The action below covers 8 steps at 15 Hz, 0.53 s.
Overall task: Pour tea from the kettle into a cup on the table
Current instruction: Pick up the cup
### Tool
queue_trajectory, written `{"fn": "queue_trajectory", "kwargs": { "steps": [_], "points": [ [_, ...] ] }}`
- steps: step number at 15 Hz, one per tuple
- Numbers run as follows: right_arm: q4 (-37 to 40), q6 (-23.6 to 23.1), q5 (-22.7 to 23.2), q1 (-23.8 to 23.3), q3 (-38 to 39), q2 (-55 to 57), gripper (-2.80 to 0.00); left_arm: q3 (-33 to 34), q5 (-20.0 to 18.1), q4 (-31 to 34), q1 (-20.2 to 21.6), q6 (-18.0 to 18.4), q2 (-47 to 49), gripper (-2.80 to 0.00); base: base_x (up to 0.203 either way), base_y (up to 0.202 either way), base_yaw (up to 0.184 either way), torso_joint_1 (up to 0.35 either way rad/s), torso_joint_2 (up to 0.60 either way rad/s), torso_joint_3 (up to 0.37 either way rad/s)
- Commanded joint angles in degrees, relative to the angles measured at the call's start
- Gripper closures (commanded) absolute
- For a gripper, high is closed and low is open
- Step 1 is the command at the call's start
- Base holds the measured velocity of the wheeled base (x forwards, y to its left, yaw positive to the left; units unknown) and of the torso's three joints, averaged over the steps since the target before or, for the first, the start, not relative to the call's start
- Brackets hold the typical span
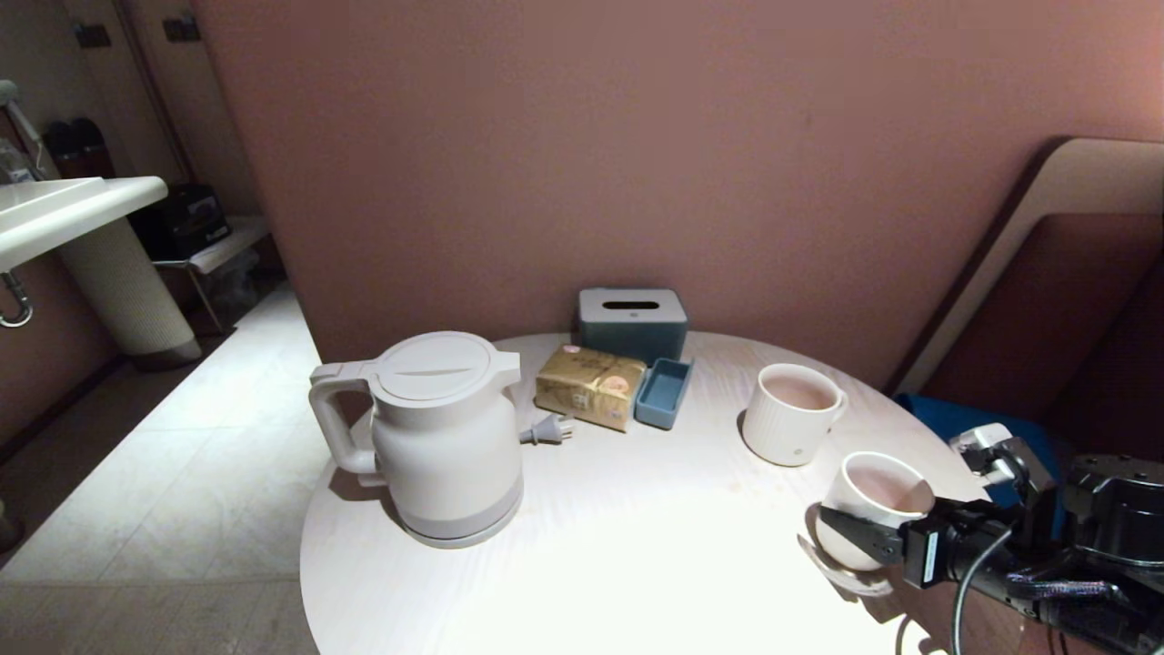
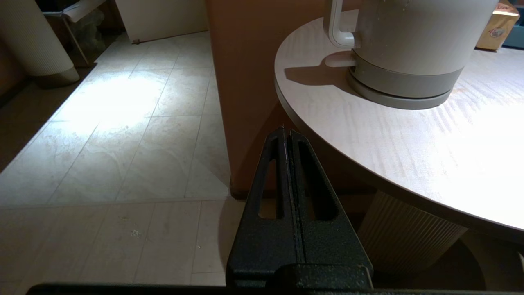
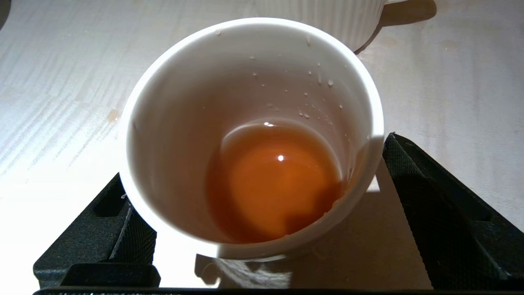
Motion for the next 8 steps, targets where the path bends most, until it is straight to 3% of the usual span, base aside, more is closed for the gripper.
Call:
{"fn": "queue_trajectory", "kwargs": {
  "steps": [1,3,4,8],
  "points": [
    [-0.5,0.0,0.1,0.0,-0.1,0.3,-2.80,0.0,0.0,0.0,0.0,0.0,0.1,0.00,0.000,0.000,0.000,0.000,0.00,0.000],
    [-0.5,0.0,0.1,0.0,-0.4,0.6,-2.80,0.0,0.0,0.0,0.0,0.0,0.1,0.00,0.000,0.000,0.000,0.000,0.00,0.000],
    [-0.5,0.0,0.1,0.0,-0.4,0.9,0.00,0.0,0.0,0.0,0.0,0.0,0.1,0.00,0.000,0.000,0.000,0.000,0.00,0.000],
    [-0.9,-0.1,0.1,0.1,-0.3,1.2,0.00,0.0,0.0,0.0,0.0,0.0,0.1,0.00,0.000,0.000,0.000,0.000,0.00,0.000]
  ]
}}
